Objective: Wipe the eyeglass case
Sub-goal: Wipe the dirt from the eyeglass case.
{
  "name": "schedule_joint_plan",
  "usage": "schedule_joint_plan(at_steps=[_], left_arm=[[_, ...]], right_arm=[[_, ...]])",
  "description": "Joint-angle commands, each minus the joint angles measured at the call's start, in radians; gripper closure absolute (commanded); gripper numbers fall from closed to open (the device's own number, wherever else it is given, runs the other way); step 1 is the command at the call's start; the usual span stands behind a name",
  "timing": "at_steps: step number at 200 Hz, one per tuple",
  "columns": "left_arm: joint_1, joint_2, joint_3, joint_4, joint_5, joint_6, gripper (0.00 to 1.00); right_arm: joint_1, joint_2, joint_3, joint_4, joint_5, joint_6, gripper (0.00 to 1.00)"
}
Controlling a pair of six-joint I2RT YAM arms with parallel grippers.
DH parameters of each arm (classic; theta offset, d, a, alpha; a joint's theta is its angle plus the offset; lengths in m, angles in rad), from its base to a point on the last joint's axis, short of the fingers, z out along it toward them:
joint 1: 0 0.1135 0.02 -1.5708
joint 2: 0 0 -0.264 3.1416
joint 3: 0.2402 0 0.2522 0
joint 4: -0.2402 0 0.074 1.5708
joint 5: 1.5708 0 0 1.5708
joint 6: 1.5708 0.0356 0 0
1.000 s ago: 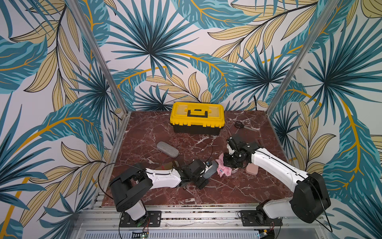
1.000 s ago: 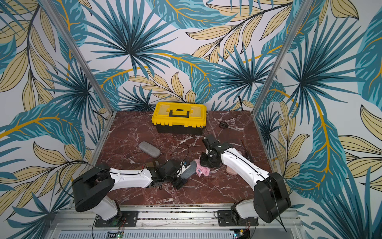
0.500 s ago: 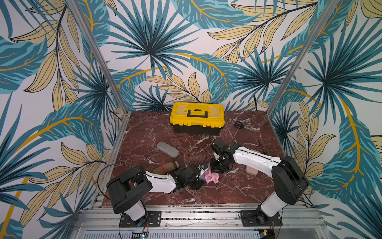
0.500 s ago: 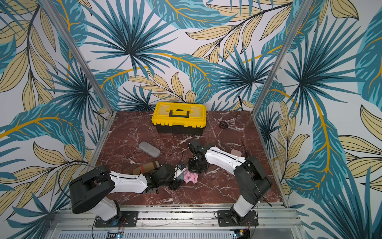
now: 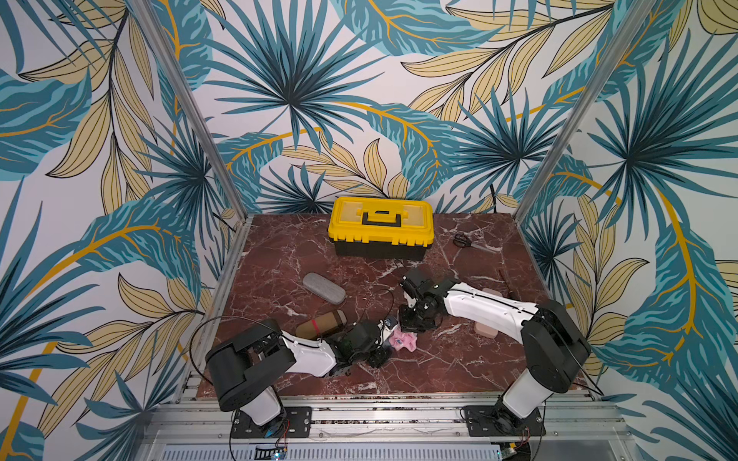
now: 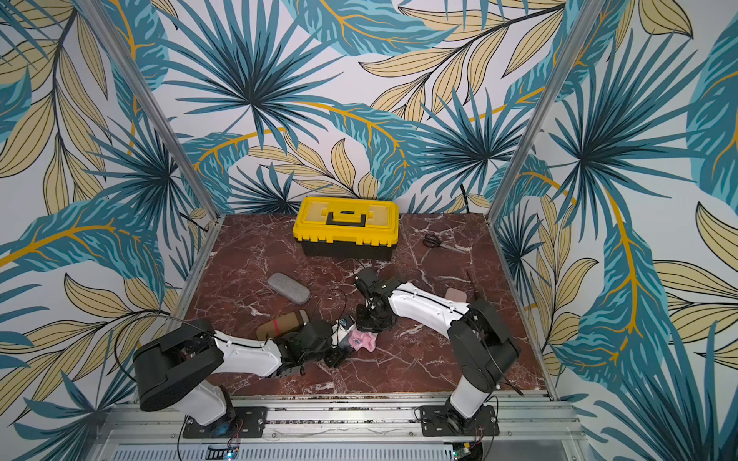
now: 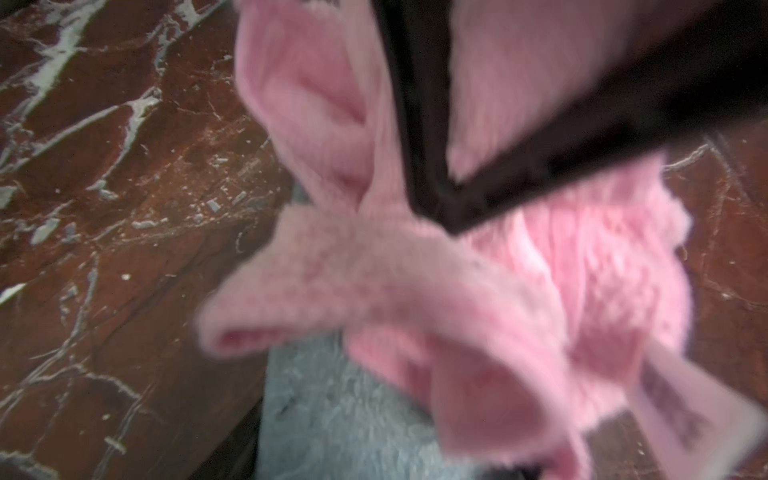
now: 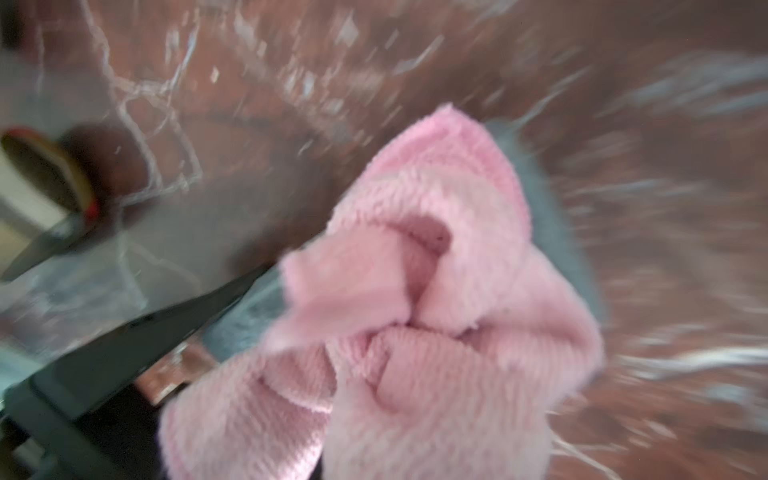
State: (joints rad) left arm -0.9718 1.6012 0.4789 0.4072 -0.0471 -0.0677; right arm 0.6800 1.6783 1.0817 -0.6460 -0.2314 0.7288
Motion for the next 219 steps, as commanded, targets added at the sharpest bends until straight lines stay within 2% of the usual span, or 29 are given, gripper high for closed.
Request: schedule_joint_plan(at_steps=[1, 9, 15, 31, 37, 44, 50, 58, 71, 85, 94, 103, 115, 124, 132, 155, 166, 178, 192, 210, 219], left_arm=[[-0.001, 0.006, -0.02, 0.082, -0.004, -0.02, 0.63], [-0.001, 0.005, -0.024, 0.084, -0.004, -0.019, 0.64], [-0.003, 0.004, -0.028, 0.09, -0.004, -0.019, 0.64], [-0.005, 0.008, -0.037, 0.109, -0.004, -0.01, 0.65], [-0.007, 0.009, -0.033, 0.1, -0.003, -0.008, 0.65], [-0.007, 0.009, -0.028, 0.086, -0.003, -0.005, 0.65], [-0.009, 0.008, -0.026, 0.079, -0.036, -0.003, 0.65], [-0.011, 0.004, -0.025, 0.075, -0.041, 0.0, 0.65], [-0.012, -0.005, -0.026, 0.069, -0.044, 0.002, 0.64], [-0.014, -0.015, -0.031, 0.066, -0.05, 0.008, 0.64], [-0.014, -0.022, -0.036, 0.07, -0.056, 0.008, 0.64], [-0.013, -0.024, -0.041, 0.076, -0.059, 0.009, 0.64], [-0.013, -0.023, -0.041, 0.077, -0.057, 0.01, 0.63], [-0.014, -0.023, -0.043, 0.075, -0.056, 0.012, 0.63], [-0.015, -0.024, -0.044, 0.075, -0.057, 0.013, 0.63], [-0.017, -0.029, -0.054, 0.088, -0.053, 0.014, 0.63], [-0.017, -0.028, -0.051, 0.085, -0.05, 0.015, 0.64], [-0.018, -0.029, -0.052, 0.086, -0.049, 0.013, 0.64], [-0.018, -0.027, -0.053, 0.093, -0.045, 0.015, 0.64], [-0.018, -0.023, -0.048, 0.094, -0.042, 0.017, 0.64], [-0.018, -0.023, -0.049, 0.096, -0.042, 0.015, 0.64]], right_arm=[[-0.055, 0.045, -0.033, 0.065, -0.135, 0.032, 1.0], [-0.094, 0.065, -0.012, -0.033, -0.038, -0.039, 1.0], [-0.12, 0.083, 0.02, -0.127, 0.086, -0.093, 1.0], [-0.131, 0.147, 0.139, -0.335, 0.502, -0.188, 1.0], [-0.126, 0.157, 0.174, -0.38, 0.584, -0.205, 1.0], [-0.117, 0.156, 0.207, -0.42, 0.618, -0.215, 1.0], [-0.103, 0.146, 0.228, -0.423, 0.597, -0.222, 1.0], [-0.085, 0.124, 0.245, -0.406, 0.507, -0.225, 1.0], [-0.063, 0.09, 0.238, -0.325, 0.247, -0.19, 1.0], [-0.055, 0.064, 0.184, -0.176, -0.019, -0.092, 1.0], [-0.055, 0.058, 0.143, -0.066, -0.132, -0.025, 1.0], [-0.054, 0.063, 0.107, 0.019, -0.193, 0.014, 1.0], [-0.061, 0.092, 0.102, 0.032, -0.219, -0.002, 1.0], [-0.08, 0.121, 0.113, -0.038, -0.17, -0.058, 1.0], [-0.11, 0.148, 0.139, -0.145, -0.058, -0.122, 1.0], [-0.171, 0.181, 0.229, -0.378, 0.453, -0.233, 1.0], [-0.163, 0.177, 0.289, -0.436, 0.539, -0.25, 1.0], [-0.131, 0.16, 0.334, -0.437, 0.455, -0.258, 1.0], [-0.081, 0.162, 0.367, -0.403, 0.246, -0.24, 1.0], [-0.049, 0.169, 0.339, -0.24, -0.042, -0.16, 1.0], [-0.051, 0.178, 0.306, -0.148, -0.135, -0.121, 1.0]])
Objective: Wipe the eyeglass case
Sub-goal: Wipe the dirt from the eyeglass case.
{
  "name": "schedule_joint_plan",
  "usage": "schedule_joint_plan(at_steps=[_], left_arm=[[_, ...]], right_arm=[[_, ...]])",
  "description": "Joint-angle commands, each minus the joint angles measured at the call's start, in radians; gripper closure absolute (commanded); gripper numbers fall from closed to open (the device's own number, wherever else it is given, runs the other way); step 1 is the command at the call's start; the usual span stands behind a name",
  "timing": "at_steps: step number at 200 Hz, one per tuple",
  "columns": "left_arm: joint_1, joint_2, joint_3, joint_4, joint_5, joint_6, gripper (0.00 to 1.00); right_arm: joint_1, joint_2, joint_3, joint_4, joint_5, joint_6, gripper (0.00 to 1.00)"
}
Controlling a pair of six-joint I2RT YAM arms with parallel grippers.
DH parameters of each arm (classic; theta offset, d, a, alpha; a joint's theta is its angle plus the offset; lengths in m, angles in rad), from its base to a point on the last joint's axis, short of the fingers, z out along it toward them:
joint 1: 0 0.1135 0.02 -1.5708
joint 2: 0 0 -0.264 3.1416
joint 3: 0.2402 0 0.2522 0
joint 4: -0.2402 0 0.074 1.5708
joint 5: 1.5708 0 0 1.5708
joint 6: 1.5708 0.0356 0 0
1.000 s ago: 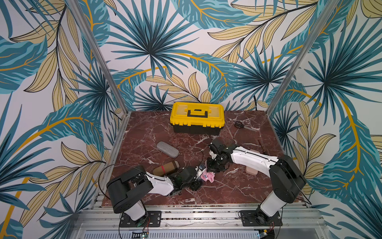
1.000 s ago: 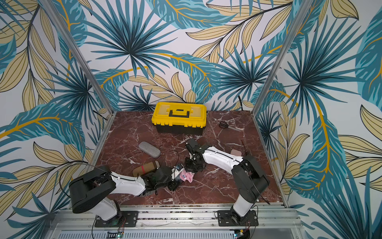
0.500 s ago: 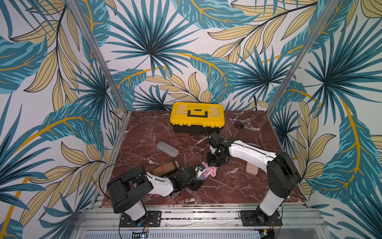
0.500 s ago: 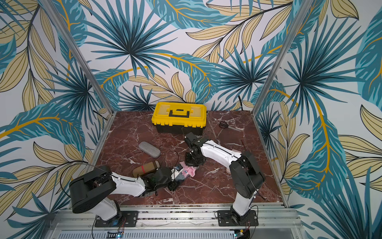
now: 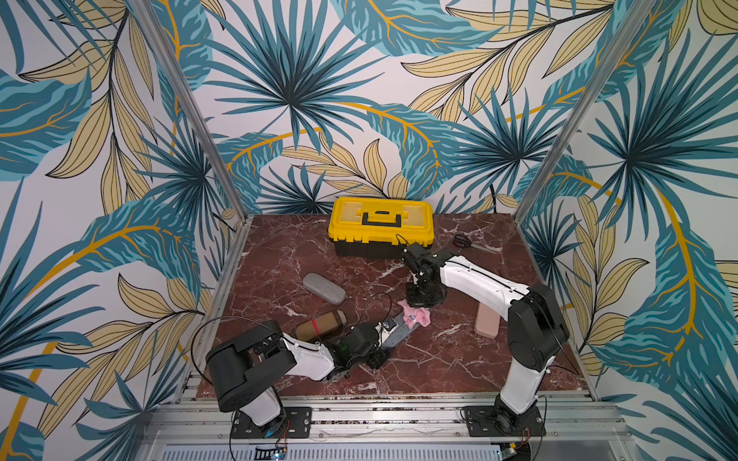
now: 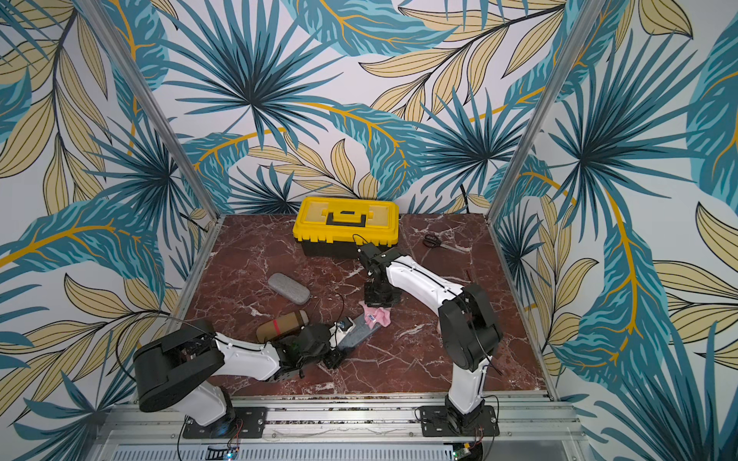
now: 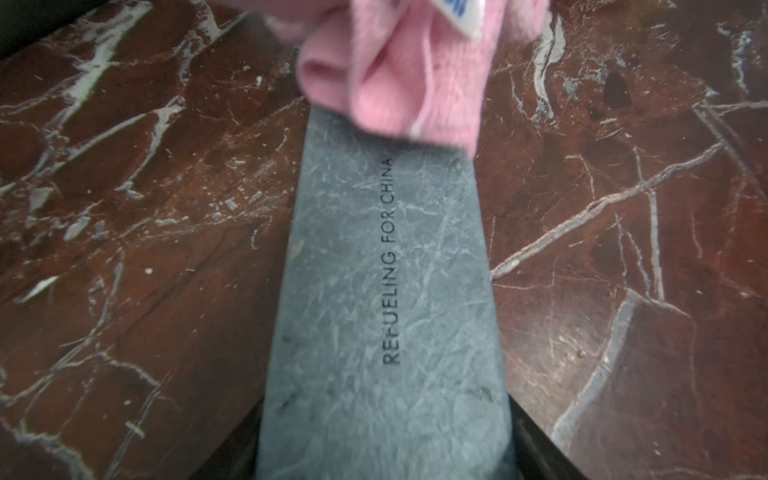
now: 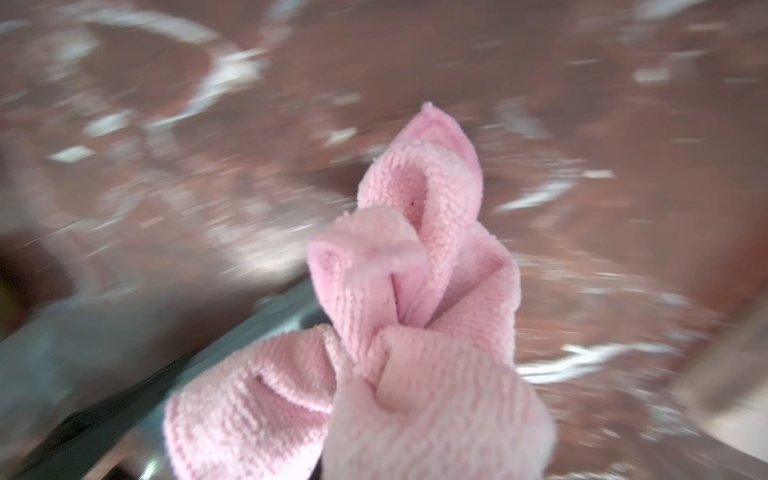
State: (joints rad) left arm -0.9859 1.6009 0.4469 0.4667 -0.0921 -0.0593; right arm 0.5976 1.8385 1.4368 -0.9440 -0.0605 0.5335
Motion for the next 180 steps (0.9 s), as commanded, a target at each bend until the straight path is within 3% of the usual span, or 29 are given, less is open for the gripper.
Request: schedule_joint_plan(at_steps=[1, 12, 22, 30, 51, 66, 103, 133, 161, 180], left_arm=[[-0.004, -0.022, -0.017, 0.037, 0.003, 0.006, 0.64], [-0.004, -0.024, -0.017, 0.036, 0.0, 0.007, 0.64], [-0.005, -0.028, -0.02, 0.031, -0.007, 0.004, 0.64], [-0.006, -0.035, -0.025, 0.029, -0.012, 0.006, 0.64], [-0.006, -0.05, -0.034, 0.024, -0.017, 0.004, 0.65], [-0.008, -0.043, -0.023, -0.006, -0.025, 0.009, 0.65], [-0.01, -0.032, -0.008, -0.03, -0.052, 0.015, 0.68], [-0.013, -0.028, 0.0, -0.04, -0.079, 0.011, 0.69], [-0.014, -0.022, 0.009, -0.059, -0.112, -0.007, 0.71], [-0.014, -0.014, 0.026, -0.096, -0.143, -0.023, 0.74]], right_arm=[[0.031, 0.02, -0.053, 0.158, -0.315, 0.078, 1.0], [0.02, 0.049, -0.067, 0.188, -0.356, 0.083, 1.0], [-0.005, 0.079, -0.06, 0.138, -0.303, 0.041, 1.0], [-0.037, 0.098, -0.047, 0.06, -0.2, -0.007, 1.0], [-0.113, 0.128, 0.008, -0.097, 0.21, -0.105, 1.0], [-0.1, 0.149, 0.096, -0.167, 0.317, -0.145, 1.0], [0.029, 0.24, 0.261, -0.178, 0.042, -0.162, 1.0], [0.075, 0.308, 0.237, -0.055, -0.269, -0.093, 1.0], [0.087, 0.297, 0.116, 0.039, -0.441, -0.085, 1.0], [0.06, 0.293, 0.054, -0.001, -0.412, -0.129, 1.0]])
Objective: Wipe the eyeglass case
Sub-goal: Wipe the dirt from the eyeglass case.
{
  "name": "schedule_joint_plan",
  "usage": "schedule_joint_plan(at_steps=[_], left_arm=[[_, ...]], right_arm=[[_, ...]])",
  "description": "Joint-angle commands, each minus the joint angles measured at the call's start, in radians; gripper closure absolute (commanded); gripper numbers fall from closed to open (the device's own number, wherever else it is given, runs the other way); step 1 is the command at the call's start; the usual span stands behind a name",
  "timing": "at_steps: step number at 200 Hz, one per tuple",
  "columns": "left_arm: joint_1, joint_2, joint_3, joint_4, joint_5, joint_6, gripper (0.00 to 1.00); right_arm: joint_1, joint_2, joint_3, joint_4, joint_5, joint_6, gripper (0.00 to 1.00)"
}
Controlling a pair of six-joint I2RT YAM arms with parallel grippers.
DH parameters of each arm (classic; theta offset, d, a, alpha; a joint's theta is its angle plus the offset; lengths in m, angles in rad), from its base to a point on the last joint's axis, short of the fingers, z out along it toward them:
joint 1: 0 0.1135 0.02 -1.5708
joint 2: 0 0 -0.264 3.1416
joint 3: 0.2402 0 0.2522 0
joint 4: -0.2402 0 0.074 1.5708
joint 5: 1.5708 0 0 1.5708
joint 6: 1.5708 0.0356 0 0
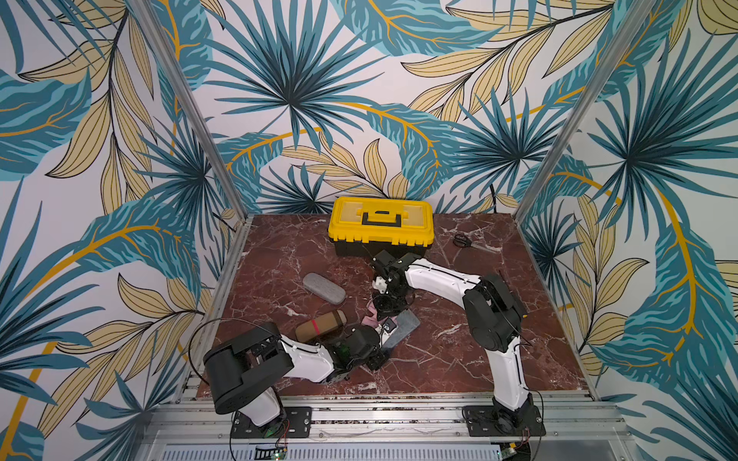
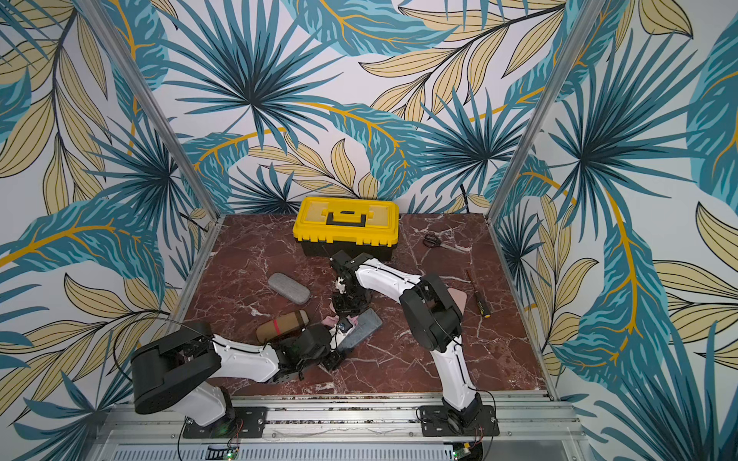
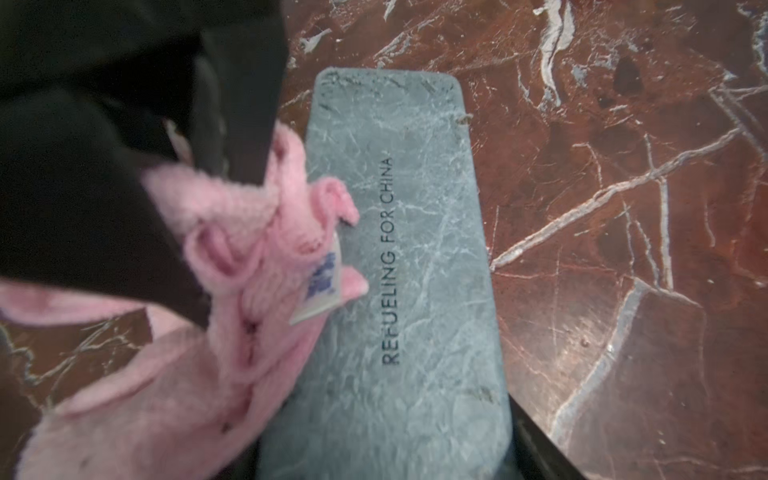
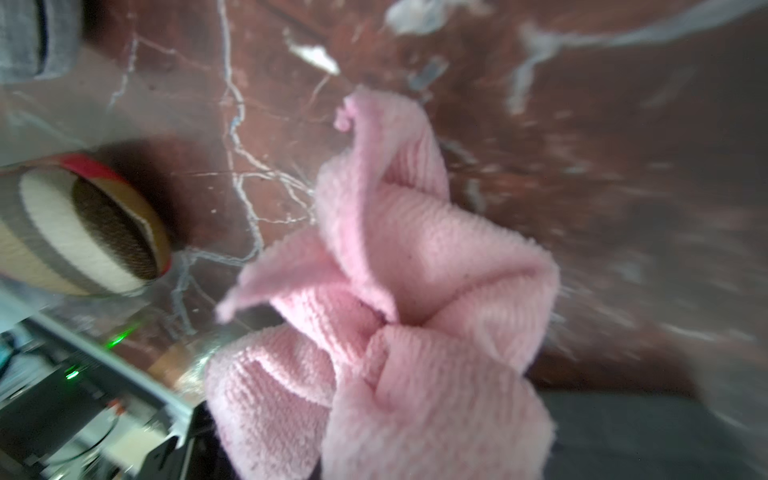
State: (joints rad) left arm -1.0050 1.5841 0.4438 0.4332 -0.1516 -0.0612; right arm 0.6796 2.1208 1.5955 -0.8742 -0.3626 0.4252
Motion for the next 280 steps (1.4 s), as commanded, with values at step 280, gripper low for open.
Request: schedule_joint_plan(at_steps=[280], left_arm=[[0.057, 0.034, 0.102, -0.225, -0.012, -0.163, 0.79]], right_arm=[[-0.245, -0.234, -0.332, -0.069, 0.258, -0.08, 1.0]])
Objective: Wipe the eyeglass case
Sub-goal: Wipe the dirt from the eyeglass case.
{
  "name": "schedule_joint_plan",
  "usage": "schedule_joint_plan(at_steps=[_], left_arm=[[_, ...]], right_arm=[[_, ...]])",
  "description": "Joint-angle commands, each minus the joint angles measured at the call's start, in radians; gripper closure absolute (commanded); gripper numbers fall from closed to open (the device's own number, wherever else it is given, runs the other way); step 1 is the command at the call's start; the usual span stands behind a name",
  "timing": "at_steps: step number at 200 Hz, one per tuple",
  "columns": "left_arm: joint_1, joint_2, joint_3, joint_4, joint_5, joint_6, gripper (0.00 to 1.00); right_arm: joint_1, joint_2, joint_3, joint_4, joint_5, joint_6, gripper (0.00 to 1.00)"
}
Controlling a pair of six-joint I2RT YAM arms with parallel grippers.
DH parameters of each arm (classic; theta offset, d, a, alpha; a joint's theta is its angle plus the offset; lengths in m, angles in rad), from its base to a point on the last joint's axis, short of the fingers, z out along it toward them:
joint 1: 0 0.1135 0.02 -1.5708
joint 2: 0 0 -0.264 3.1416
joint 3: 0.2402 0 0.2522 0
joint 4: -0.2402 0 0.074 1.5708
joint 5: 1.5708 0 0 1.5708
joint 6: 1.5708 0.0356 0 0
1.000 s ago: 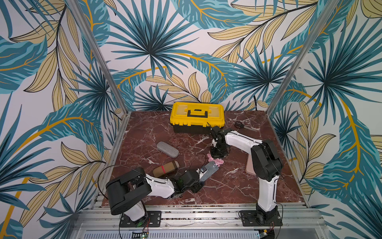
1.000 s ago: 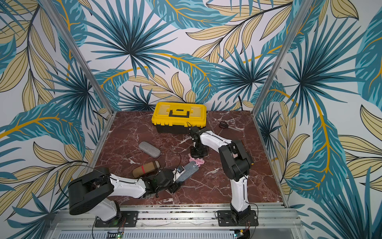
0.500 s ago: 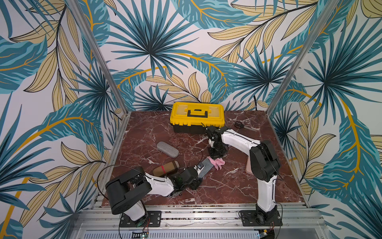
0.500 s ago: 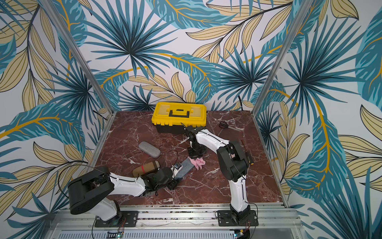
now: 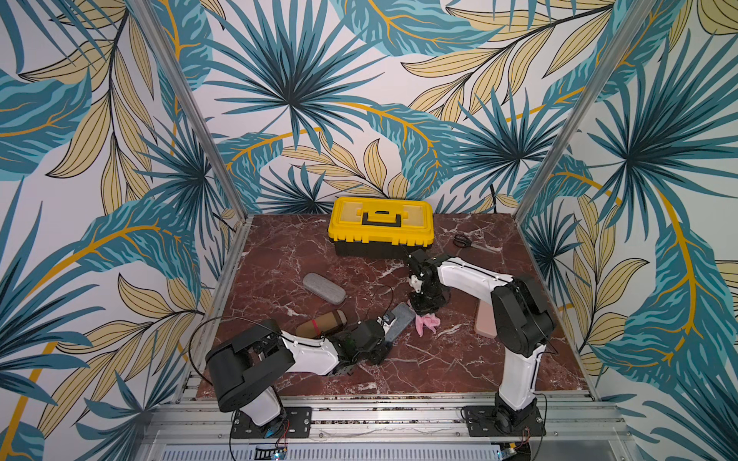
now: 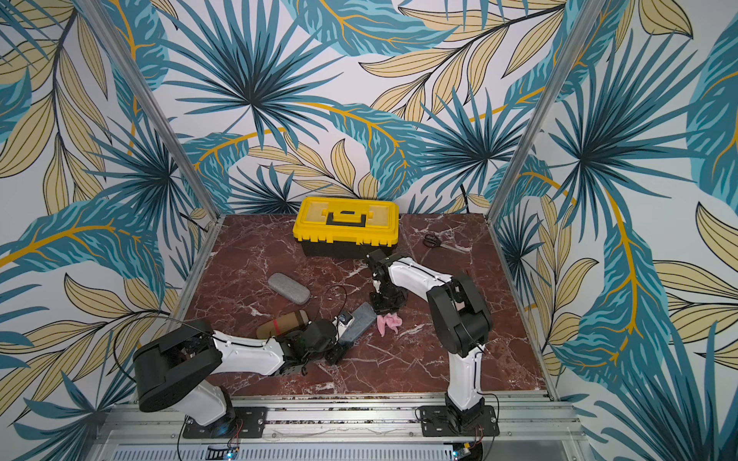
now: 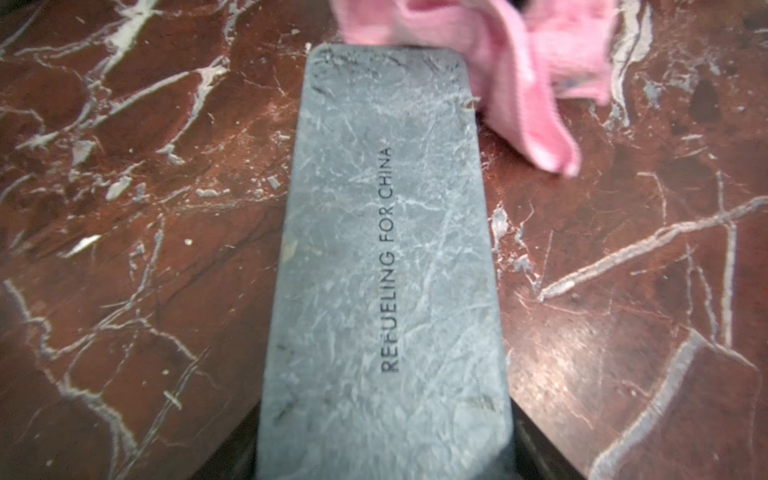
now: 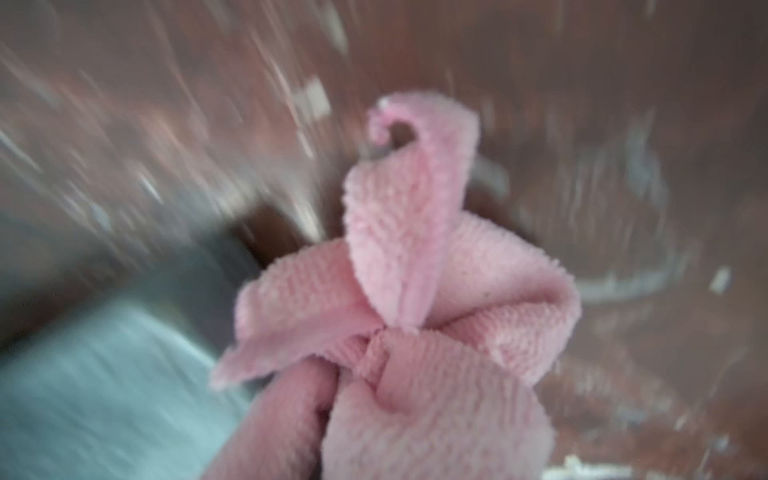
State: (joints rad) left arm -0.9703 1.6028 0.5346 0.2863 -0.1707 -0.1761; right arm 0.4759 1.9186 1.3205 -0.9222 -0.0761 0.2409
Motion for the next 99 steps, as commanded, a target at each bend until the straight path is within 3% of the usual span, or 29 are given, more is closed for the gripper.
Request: schedule_joint_plan(at_steps=[1, 52, 99], left_arm=[[0.023, 0.016, 0.011, -0.077, 0.008, -0.049, 0.79], [0.023, 0.047, 0.032, -0.051, 0.101, -0.046, 0.79], [0.024, 0.081, 0.057, -0.052, 0.138, -0.063, 0.79]], right_arm=[[-0.042, -0.032, -0.055, -0.018, -0.029, 0.105, 1.0], [-0.029, 0.015, 0.06, 0.149, -0.092, 0.318, 1.0], [0.113, -0.104, -0.156, 0.339, -0.173, 0.524, 1.0]])
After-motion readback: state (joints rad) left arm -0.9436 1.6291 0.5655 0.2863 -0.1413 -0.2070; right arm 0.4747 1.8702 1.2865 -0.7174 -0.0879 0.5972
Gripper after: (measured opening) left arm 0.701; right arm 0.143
